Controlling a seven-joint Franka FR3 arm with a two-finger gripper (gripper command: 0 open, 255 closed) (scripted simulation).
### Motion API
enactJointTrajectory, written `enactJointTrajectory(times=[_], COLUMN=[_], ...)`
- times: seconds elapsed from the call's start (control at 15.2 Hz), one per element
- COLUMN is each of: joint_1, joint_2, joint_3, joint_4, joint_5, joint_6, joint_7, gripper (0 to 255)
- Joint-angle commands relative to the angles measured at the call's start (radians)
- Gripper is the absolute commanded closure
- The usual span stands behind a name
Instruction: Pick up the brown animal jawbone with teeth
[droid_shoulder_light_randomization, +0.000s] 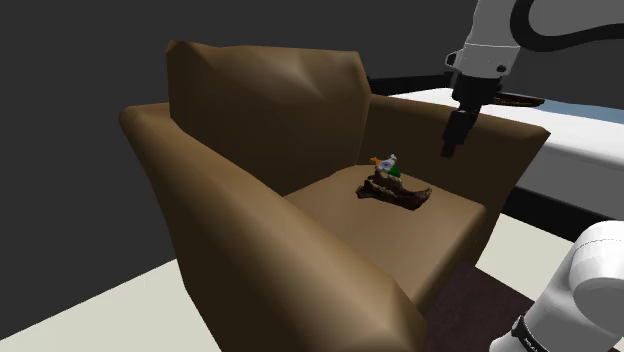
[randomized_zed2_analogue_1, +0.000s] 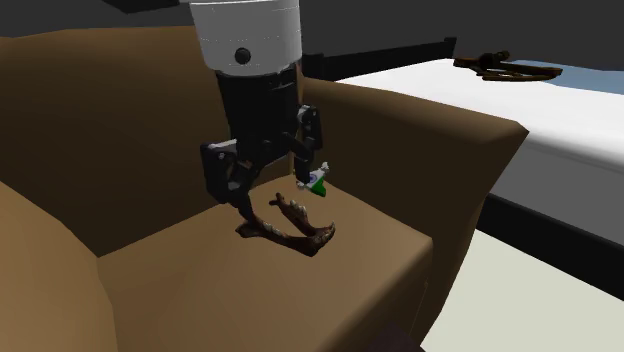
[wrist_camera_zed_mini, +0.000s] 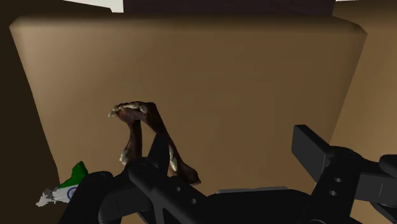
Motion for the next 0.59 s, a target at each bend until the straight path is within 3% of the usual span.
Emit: enactJointTrajectory(times=[0.0,0.53], joint_1=[0.0,-0.003], joint_2=[0.0,0.177], joint_3=[0.0,-0.067], joint_4=[0.0,-0.086], joint_5=[0.0,-0.069], joint_6=[0.0,0.273], joint_7=[0.0,-0.12], gripper=[0,0])
